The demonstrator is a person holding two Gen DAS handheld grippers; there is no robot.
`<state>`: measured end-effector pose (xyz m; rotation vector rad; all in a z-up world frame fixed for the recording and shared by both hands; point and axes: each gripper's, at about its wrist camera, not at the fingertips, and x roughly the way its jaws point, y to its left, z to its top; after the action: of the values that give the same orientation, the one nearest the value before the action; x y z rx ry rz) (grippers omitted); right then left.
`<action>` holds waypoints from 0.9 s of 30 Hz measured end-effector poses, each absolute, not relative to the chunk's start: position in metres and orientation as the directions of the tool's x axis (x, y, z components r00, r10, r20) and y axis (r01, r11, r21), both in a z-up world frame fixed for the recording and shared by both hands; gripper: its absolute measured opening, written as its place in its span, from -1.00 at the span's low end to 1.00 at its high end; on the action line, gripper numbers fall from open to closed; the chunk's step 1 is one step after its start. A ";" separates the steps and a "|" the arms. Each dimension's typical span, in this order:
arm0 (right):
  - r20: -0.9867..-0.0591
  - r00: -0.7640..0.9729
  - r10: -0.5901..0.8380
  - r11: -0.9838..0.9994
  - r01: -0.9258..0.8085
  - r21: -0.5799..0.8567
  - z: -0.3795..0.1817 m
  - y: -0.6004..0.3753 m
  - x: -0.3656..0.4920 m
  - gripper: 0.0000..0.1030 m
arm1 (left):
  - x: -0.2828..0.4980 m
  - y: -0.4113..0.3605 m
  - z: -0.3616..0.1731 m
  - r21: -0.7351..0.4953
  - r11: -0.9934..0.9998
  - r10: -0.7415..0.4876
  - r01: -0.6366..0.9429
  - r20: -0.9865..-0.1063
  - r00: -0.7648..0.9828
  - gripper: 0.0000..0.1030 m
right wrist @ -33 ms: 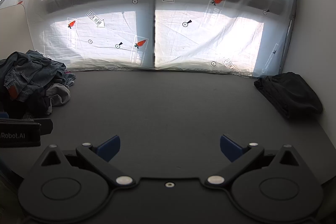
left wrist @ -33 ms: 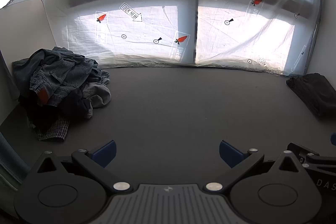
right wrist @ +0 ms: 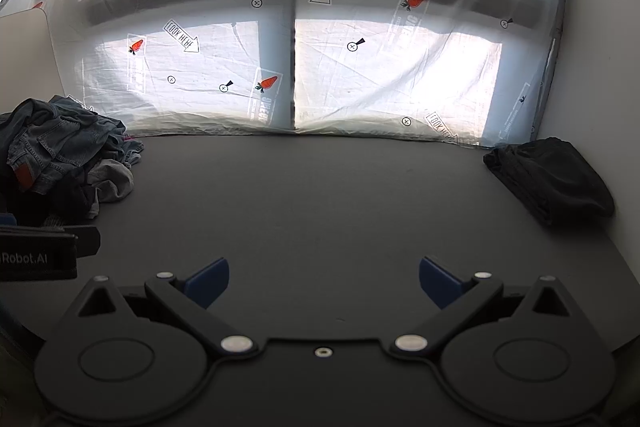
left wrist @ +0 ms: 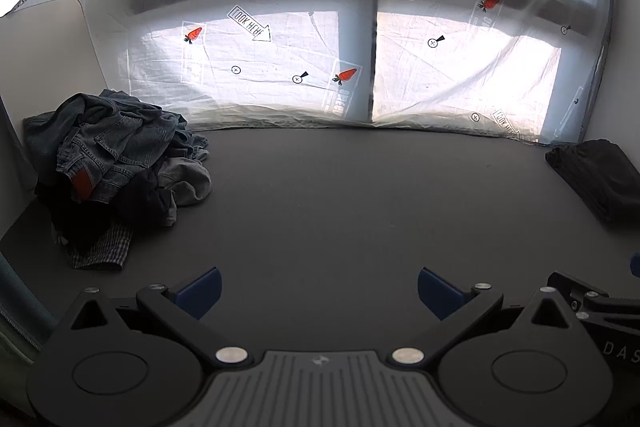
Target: Fold clothes
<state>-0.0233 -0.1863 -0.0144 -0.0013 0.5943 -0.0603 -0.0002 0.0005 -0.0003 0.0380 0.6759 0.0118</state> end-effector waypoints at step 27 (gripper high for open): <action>-0.560 0.826 -0.056 0.998 0.055 -0.018 -0.011 -0.191 -0.021 0.99 | 0.002 -0.007 0.001 0.045 0.999 0.024 0.006 -0.629 0.777 1.00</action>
<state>-0.0209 -0.1911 -0.0110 -0.0011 0.5951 -0.0587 0.0024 -0.0073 0.0011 0.0452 0.6808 0.0098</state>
